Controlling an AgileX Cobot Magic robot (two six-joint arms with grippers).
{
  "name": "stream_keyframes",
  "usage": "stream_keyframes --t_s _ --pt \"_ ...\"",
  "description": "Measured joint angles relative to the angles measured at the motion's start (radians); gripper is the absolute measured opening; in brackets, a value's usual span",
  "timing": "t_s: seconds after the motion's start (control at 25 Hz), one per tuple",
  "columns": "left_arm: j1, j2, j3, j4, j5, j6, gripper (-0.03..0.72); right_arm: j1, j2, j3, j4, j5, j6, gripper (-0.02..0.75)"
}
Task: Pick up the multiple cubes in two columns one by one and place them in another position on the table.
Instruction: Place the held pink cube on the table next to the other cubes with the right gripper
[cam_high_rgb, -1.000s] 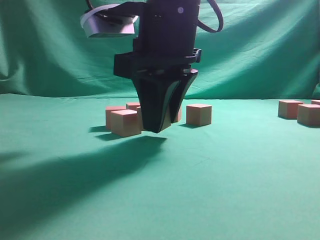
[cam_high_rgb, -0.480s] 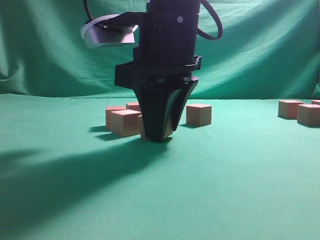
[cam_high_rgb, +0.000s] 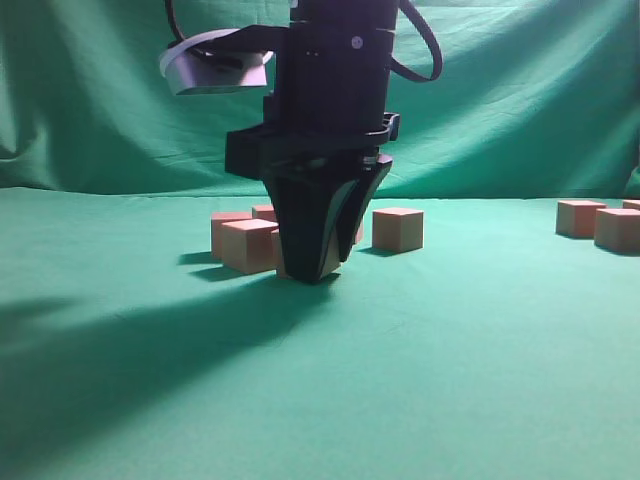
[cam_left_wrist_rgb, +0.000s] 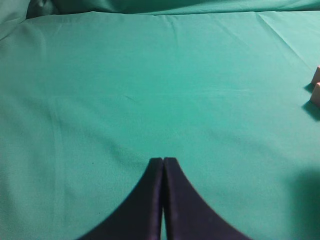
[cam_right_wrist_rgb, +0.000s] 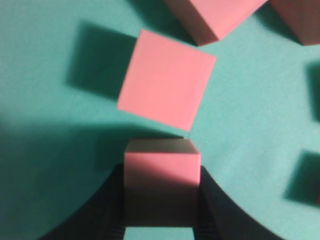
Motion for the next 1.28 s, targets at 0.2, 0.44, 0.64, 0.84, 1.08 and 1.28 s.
stream_keyframes --t_s 0.2,0.44,0.64,0.84,1.08,1.28 --pt "0.0 0.0 0.0 0.0 0.0 0.0 0.0 0.0 0.0 0.0 0.0 0.0 0.0 0.262" --pt "0.0 0.0 0.0 0.0 0.0 0.0 0.0 0.0 0.002 0.0 0.0 0.002 0.0 0.262" --pt "0.0 0.0 0.0 0.0 0.0 0.0 0.0 0.0 0.005 -0.007 -0.002 0.006 0.0 0.499" --pt "0.0 0.0 0.0 0.0 0.0 0.0 0.0 0.0 -0.004 -0.036 0.0 0.079 0.0 0.632" --pt "0.0 0.0 0.0 0.0 0.0 0.0 0.0 0.0 -0.116 -0.115 -0.024 0.243 0.033 0.658" --pt "0.0 0.0 0.0 0.0 0.0 0.0 0.0 -0.007 -0.268 -0.148 -0.144 0.375 0.147 0.603"
